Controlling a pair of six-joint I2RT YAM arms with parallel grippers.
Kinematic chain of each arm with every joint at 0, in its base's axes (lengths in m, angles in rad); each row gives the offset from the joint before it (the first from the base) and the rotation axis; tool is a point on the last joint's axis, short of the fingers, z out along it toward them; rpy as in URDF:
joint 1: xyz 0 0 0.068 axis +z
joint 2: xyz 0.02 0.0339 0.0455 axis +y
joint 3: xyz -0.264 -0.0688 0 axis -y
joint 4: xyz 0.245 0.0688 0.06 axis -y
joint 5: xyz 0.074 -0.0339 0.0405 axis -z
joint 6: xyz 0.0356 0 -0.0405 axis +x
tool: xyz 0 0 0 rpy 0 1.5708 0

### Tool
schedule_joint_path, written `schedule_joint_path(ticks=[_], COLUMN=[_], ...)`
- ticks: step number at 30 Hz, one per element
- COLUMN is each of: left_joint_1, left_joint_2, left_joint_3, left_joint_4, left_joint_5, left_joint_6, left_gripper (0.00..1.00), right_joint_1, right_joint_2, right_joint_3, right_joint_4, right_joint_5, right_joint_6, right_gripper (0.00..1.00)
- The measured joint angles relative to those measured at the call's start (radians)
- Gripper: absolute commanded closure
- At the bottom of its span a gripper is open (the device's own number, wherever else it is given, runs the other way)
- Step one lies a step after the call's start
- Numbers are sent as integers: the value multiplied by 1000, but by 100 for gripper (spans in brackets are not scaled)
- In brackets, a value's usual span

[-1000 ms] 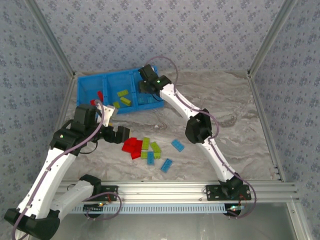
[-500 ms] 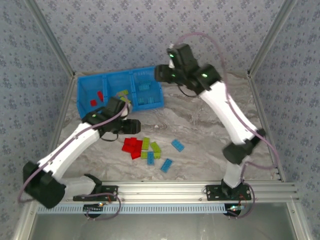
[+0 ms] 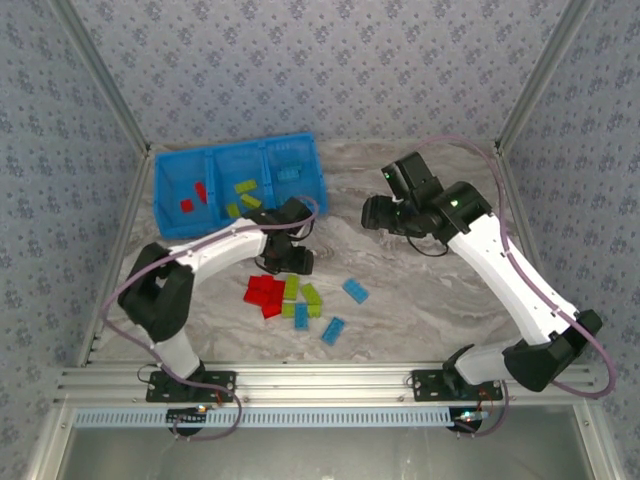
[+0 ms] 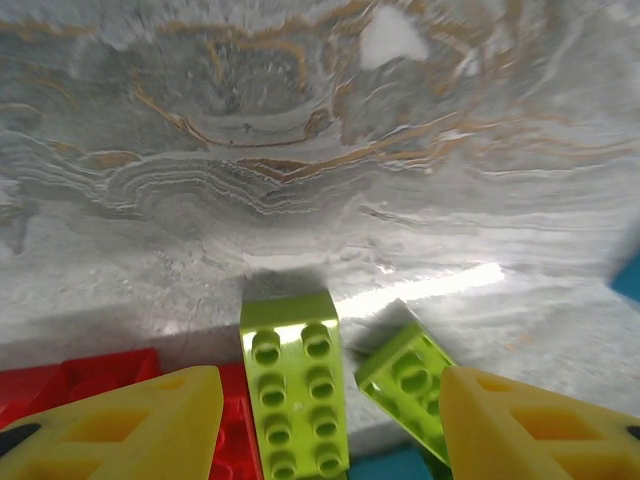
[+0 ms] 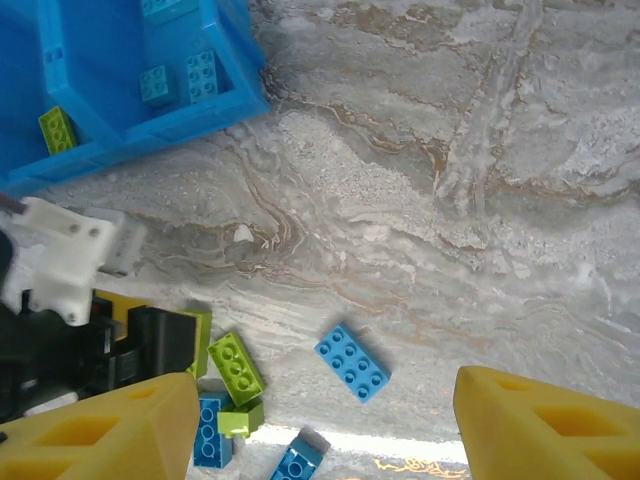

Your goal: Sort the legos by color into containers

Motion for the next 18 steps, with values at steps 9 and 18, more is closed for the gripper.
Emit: schedule_joint_path(ticks=[9, 18], left_joint_1=[-3, -35], left_joint_2=[106, 127], left_joint_3=[1, 1], left_joint_4=[23, 21], left_joint_5=[3, -46], left_joint_6=[-25, -43], left_gripper=[49, 67], right_joint_1=[-68, -104], right_joint_2=[-62, -69], right_joint_3=[-46, -97], right_joint_4=[-38, -42], right_joint_5=[-59, -144], right_joint_6=[-14, -40], right_gripper=[27, 27])
